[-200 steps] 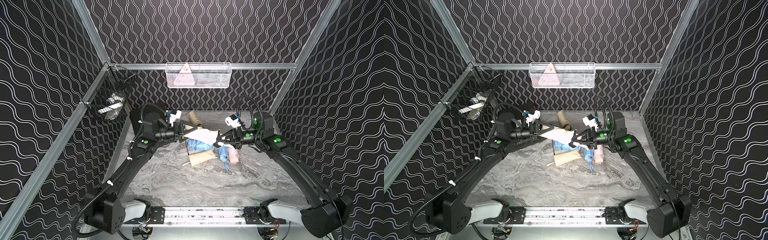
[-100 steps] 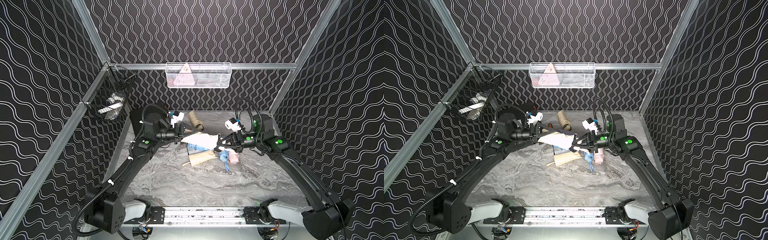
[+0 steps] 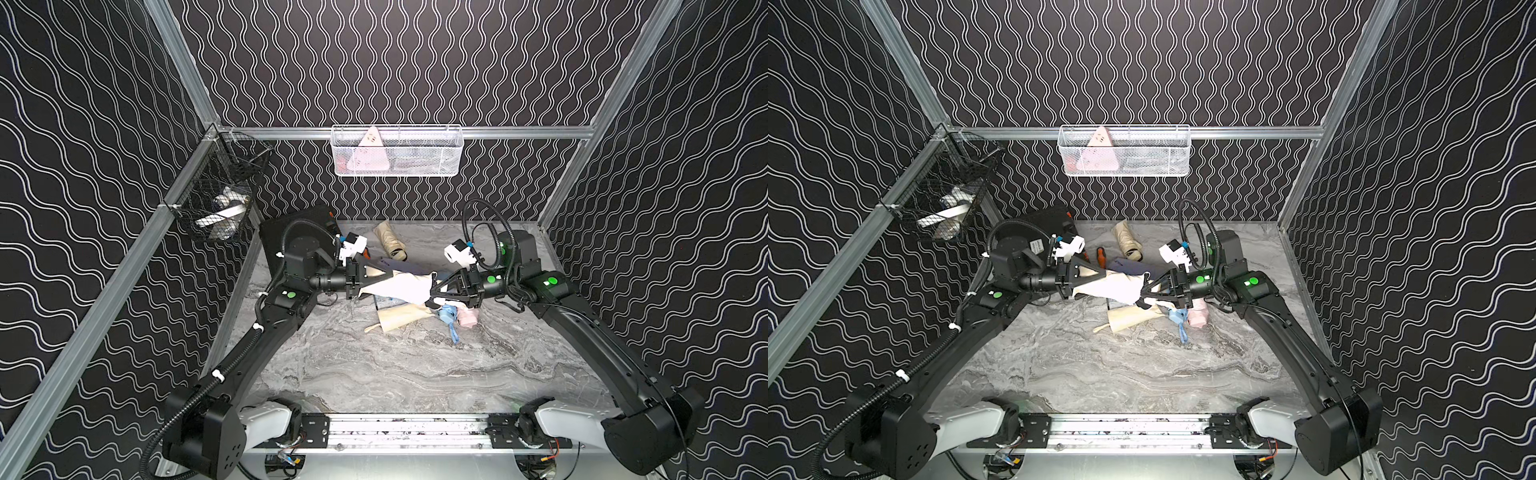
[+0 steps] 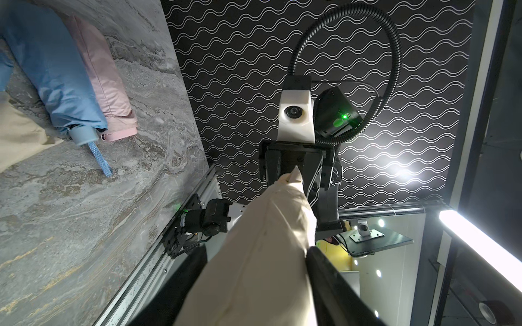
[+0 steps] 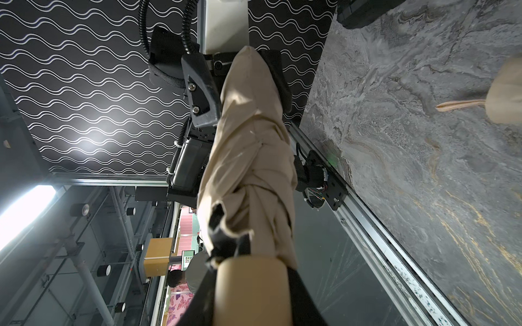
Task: Take umbrellas out of sleeves
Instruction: Pick up the umbrella from the center of the board, then take out the umbrella from the umbrella sleeve.
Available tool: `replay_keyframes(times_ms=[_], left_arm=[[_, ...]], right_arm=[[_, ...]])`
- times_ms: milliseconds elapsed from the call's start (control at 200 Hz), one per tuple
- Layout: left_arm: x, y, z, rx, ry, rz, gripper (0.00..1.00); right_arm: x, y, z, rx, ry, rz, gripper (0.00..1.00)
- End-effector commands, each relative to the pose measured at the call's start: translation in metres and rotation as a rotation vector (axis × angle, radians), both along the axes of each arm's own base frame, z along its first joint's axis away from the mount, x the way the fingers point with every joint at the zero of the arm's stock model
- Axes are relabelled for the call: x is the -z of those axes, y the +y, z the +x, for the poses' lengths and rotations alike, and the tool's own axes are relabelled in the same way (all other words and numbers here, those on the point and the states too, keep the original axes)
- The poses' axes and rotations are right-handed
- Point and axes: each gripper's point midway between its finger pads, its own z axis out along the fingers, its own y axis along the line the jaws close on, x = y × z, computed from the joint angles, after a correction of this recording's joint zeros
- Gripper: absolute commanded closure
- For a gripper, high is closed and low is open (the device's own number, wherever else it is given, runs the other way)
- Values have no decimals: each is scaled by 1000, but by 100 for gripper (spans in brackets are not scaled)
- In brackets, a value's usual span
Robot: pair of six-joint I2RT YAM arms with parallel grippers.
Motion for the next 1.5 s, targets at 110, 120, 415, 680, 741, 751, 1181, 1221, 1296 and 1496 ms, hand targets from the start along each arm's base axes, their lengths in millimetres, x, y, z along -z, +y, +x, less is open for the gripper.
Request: replay_keyframes(times_ms=[110,120,415,680,741,751,1181,1221,1296,1496], left_arm=[[-7,0,0,25,-32,-37,52],[-7,0,0,24,-33,-38,52],[1,-1,10,10,2,-33,86],[5,6,27,-49,39,-66,96],[3,7,31,-62,38,-71,96],[3,7,32,-63,39,-71,96],[-23,9,48,-117,20,-234,95],[-24,8,47,-109,15,-235,95],[-25,5,46,-97,13,-228,95],[-24,0,43,-74,13,-221,96]], right_arm=[[3,2,4,-3,-22,-10,84],[4,2,4,-2,-21,-11,84],[2,4,12,13,-30,-22,52],[0,-7,23,88,-38,-46,28],[0,-11,25,109,-42,-53,28],[0,-11,25,112,-43,-53,28],[2,-11,42,168,-9,27,30],[3,-11,43,167,-7,25,30],[3,-8,45,163,-7,31,30],[-17,-4,55,168,-55,57,36]])
